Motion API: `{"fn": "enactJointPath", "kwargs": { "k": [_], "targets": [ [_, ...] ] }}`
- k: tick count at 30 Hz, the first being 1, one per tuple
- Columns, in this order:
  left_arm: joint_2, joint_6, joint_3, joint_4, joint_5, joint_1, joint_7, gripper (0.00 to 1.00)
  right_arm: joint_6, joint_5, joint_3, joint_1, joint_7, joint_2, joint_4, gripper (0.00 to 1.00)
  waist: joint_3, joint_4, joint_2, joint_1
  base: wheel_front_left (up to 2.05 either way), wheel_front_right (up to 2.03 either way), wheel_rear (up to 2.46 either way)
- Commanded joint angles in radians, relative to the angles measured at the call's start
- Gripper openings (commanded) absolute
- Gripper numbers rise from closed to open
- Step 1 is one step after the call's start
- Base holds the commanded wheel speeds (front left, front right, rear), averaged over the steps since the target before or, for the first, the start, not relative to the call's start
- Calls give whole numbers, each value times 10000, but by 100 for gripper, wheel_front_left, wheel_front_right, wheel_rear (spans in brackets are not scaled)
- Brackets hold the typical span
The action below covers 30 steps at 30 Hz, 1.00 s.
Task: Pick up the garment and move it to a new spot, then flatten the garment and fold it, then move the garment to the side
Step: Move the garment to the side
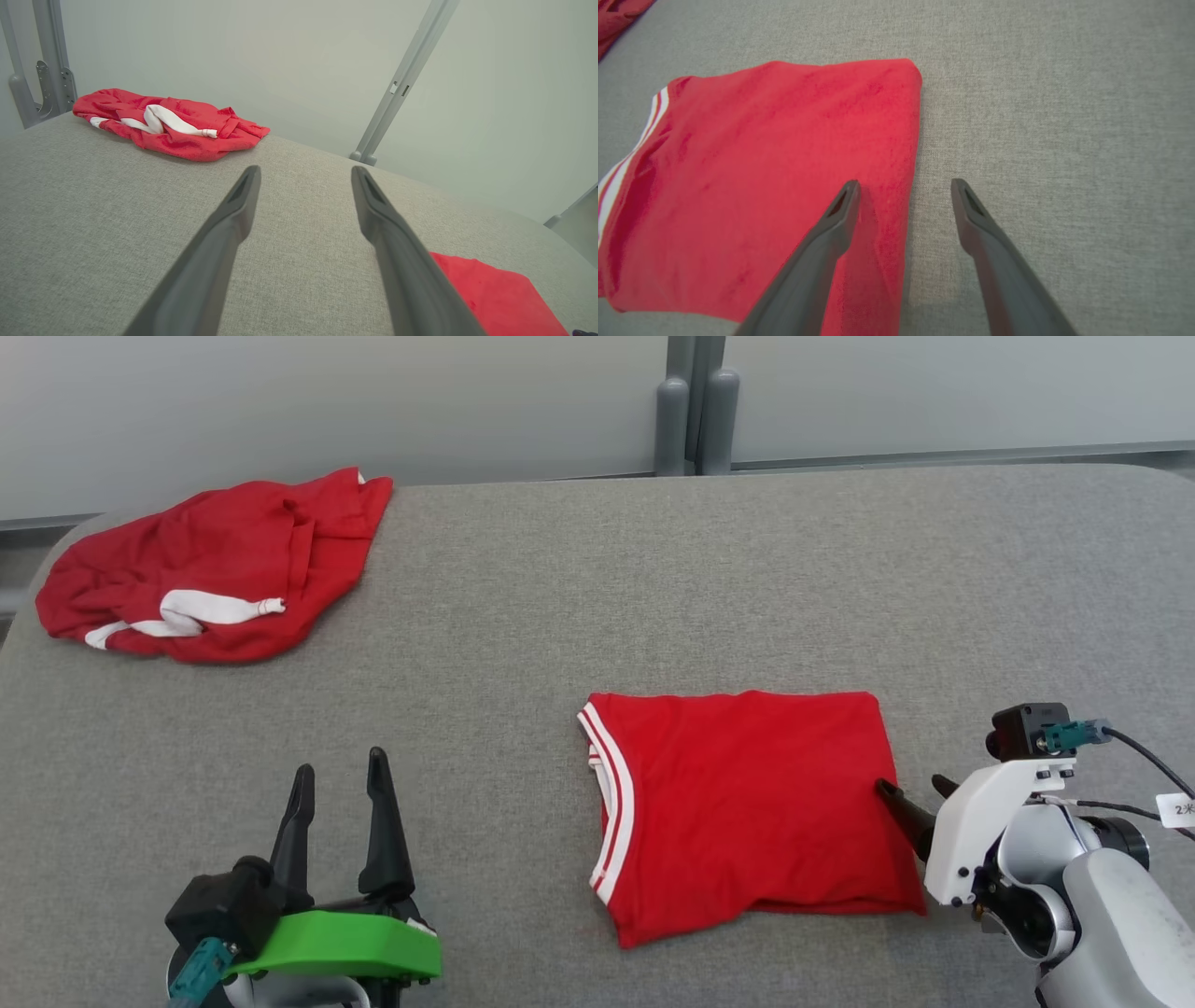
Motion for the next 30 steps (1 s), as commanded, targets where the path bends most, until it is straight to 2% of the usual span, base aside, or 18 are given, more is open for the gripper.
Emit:
{"fn": "enactJointPath", "kwargs": {
  "k": [1,10,17,19,20,21,30],
  "targets": [
    [-12,-9,27,10,-15,-183,-54,100,1,75,-72,-166,107,4,111,100,79,221,97,0,0,0,0],
    [-64,-59,42,69,-21,-287,-114,100,1,109,-309,-766,548,8,1059,100,335,813,97,0,0,0,0],
    [-82,-73,91,133,-38,-346,-148,100,2,343,-182,-1043,712,67,1758,100,384,993,97,0,0,0,0],
    [-83,-67,105,142,-39,-352,-163,100,2,425,-100,-1094,675,71,1860,37,386,994,97,0,0,0,0],
    [-80,-54,119,142,-33,-348,-173,100,2,454,-52,-1122,652,69,1885,16,386,978,97,0,0,0,0],
    [-69,-49,124,132,-24,-339,-180,100,2,479,-15,-1162,593,46,1880,0,387,952,97,0,0,0,0],
    [-9,-134,-57,21,121,-453,-171,100,-7,66,14,-1703,-332,-334,1830,0,501,139,97,0,0,0,0]
  ]
}}
